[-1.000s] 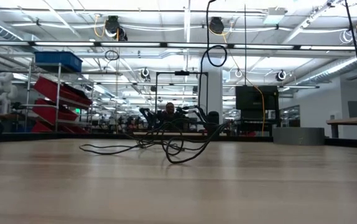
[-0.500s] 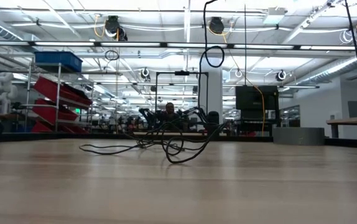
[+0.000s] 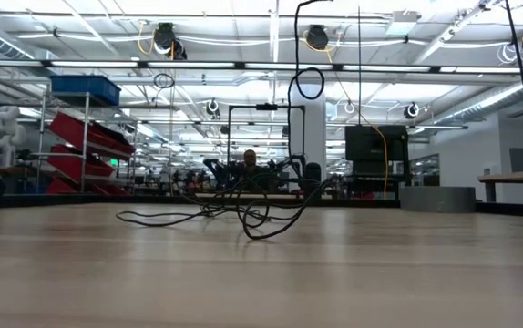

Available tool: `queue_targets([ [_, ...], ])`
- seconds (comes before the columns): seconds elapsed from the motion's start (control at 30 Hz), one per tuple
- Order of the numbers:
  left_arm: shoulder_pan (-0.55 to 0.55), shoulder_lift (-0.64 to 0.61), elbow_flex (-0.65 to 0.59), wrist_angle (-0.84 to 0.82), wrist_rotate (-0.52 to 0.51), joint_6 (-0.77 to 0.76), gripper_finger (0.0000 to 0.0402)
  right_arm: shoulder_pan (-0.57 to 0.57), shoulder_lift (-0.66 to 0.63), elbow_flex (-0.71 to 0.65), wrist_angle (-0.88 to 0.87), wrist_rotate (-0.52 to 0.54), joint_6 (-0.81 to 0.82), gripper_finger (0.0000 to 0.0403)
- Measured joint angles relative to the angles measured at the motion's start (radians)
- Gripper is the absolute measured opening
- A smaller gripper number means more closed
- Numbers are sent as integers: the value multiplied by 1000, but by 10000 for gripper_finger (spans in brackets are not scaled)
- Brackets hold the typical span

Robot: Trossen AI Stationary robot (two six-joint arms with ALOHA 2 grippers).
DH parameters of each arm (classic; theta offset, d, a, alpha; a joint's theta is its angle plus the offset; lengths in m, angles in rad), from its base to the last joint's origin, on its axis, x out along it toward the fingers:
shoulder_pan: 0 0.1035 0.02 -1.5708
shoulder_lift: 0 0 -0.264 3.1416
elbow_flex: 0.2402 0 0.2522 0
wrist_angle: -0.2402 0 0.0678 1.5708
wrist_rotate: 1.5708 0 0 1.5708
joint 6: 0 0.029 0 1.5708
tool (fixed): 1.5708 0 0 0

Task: Coil cords
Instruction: Coil the black wire onto the spool

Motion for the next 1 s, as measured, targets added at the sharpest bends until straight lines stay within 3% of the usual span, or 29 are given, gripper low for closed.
queue_targets([
  [0.23, -54, -8, 0, -7, -186, 12, 170, -8, -42, 25, -111, 83, -13, 0],
  [0.4, -110, -28, 0, -22, -292, 15, 213, -7, -103, 25, -145, 162, -14, 0],
  [0.6, -153, 24, -52, -117, -360, -307, 220, -7, -181, 26, -176, 236, 53, 0],
  [0.7, -160, 95, -165, 80, -417, -386, 220, -6, -207, 26, -204, 234, 56, 0],
  [0.8, -155, 190, -256, 464, -427, -367, 221, -6, -228, 26, -223, 235, 57, 0],
  [1.0, -126, 410, -265, 1042, -432, -85, 221, -6, -254, 26, -257, 234, 57, 0],
])
